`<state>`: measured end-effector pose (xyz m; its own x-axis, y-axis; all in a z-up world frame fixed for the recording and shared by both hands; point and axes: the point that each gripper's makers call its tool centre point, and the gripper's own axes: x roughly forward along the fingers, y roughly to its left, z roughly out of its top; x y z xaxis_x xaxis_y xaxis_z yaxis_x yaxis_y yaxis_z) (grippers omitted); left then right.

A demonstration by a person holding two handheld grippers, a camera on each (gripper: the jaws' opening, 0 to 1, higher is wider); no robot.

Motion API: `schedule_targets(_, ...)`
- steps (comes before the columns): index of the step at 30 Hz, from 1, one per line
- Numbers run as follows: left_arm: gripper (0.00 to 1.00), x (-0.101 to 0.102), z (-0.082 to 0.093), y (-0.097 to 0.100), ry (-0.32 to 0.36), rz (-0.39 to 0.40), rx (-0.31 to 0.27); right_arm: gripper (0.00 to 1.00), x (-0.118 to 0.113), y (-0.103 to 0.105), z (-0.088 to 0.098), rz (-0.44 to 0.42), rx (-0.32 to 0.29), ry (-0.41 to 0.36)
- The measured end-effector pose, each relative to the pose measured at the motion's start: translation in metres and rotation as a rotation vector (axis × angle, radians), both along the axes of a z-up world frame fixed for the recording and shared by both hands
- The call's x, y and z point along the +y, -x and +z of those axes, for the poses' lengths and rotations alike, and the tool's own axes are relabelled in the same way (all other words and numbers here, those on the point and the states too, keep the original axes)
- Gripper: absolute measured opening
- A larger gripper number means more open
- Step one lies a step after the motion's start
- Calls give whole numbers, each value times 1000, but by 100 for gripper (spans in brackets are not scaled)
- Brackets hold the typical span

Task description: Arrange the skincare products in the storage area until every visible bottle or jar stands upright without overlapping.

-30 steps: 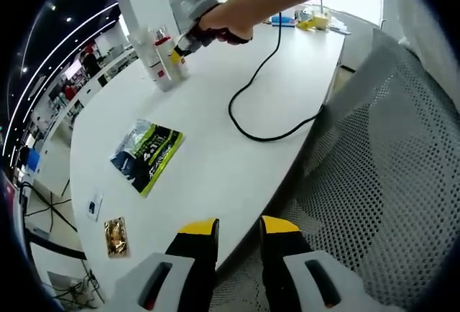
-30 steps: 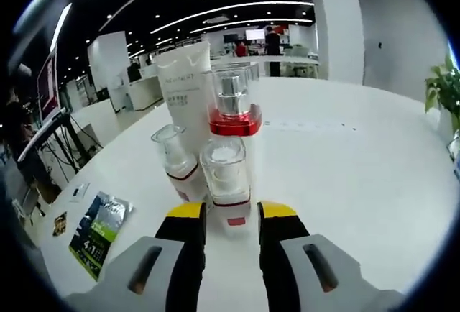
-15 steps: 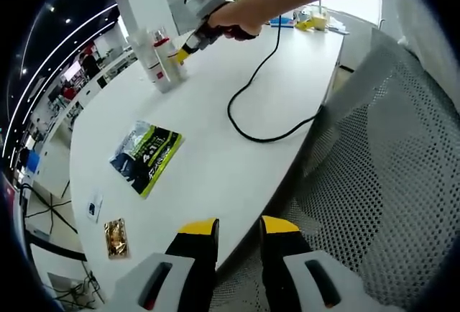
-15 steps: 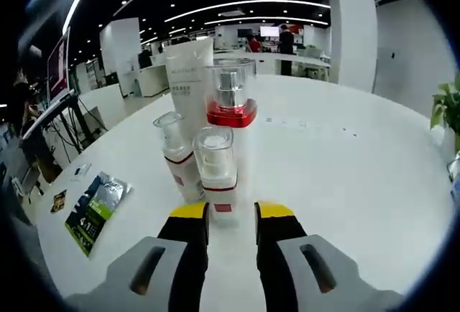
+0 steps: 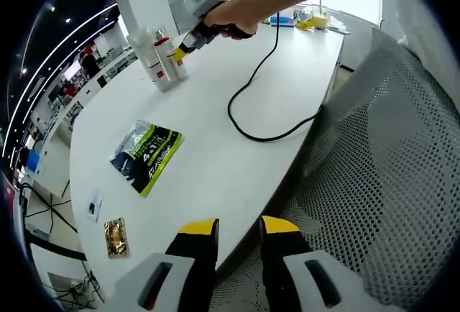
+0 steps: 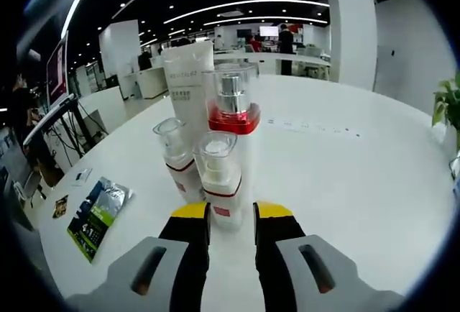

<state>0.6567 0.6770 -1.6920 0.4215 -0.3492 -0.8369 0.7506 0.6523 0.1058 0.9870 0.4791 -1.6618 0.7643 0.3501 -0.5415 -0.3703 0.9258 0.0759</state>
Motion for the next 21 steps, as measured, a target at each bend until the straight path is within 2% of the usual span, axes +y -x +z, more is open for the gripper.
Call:
schedule_targets(13, 23, -1, 0, 0, 2, 0, 3, 23, -2, -2, -3, -15, 7, -26)
schedule_targets(17, 23, 0, 0, 0, 1, 2, -1, 25, 3, 10, -8, -3, 13, -33)
schedule_targets(21, 23, 0, 0, -1, 1, 4, -2, 26, 17, 31, -22, 16, 59, -62)
